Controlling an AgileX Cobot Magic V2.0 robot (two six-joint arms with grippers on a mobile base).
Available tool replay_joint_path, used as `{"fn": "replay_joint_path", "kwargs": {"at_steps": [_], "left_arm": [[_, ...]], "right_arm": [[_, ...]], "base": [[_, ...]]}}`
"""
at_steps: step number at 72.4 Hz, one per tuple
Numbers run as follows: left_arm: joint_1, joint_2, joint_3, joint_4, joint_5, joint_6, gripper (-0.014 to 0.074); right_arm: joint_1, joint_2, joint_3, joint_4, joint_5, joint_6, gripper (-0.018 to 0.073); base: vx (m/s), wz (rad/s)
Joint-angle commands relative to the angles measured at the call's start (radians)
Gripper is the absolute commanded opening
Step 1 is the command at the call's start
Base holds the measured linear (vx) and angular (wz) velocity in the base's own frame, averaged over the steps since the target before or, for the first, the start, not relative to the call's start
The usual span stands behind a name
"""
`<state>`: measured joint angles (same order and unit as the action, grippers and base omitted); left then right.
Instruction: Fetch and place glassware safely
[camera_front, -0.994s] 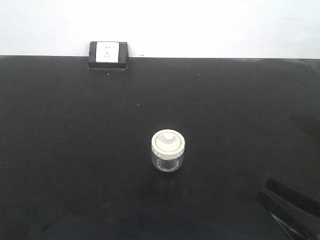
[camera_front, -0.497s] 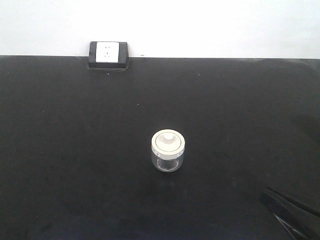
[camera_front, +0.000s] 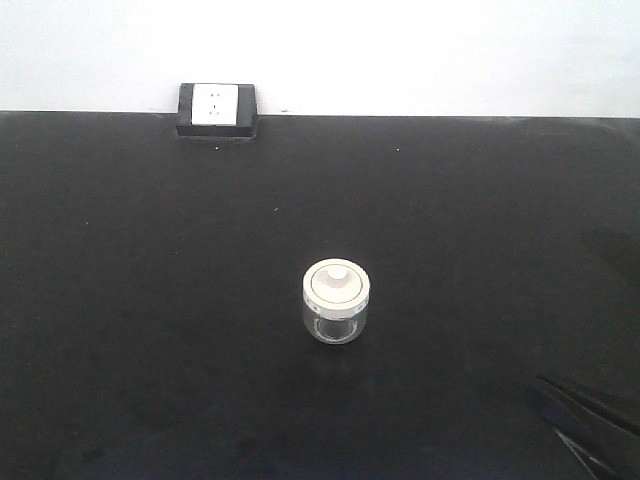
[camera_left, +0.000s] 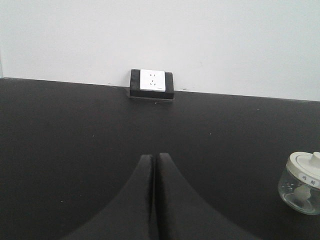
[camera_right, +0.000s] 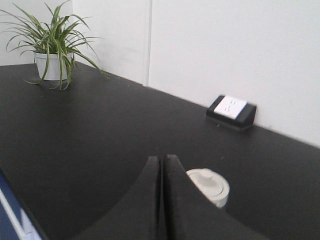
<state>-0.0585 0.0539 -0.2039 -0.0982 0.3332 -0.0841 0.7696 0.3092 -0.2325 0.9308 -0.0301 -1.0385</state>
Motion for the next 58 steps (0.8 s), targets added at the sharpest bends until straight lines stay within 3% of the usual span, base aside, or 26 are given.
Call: {"fn": "replay_joint_path", "kwargs": {"at_steps": [1, 21, 29, 45, 58], "left_arm": [[-0.006, 0.017, -0.027, -0.008, -0.072, -0.005, -0.0007], [-0.006, 0.017, -0.027, -0.008, -0.072, -0.005, -0.0007], [-0.006, 0.017, -0.027, -0.008, -0.072, -0.005, -0.0007], [-0.006, 0.017, -0.027, -0.008, -0.072, -0.005, -0.0007], [-0.006, 0.017, -0.027, -0.008, -0.072, -0.005, -0.0007]], "right_arm": [[-0.031, -0.012, -0.026, -0.097, -0.044, 0.026, -0.0008], [-0.343, -0.013, -0.026, -0.16, -0.029, 0.17, -0.0008], [-0.451, -0.013, -0.026, -0.297, -0.004, 0.284, -0.0008], [-0.602, -0.013, -0.015, -0.64, 0.014, 0.609, -0.0008], [-0.702, -0.064, 0.055, -0.774, -0.016, 0.778, -0.0008]], "base": [[0.0, 0.0], [0.0, 0.0], [0.0, 0.0], [0.0, 0.0], [0.0, 0.0]]}}
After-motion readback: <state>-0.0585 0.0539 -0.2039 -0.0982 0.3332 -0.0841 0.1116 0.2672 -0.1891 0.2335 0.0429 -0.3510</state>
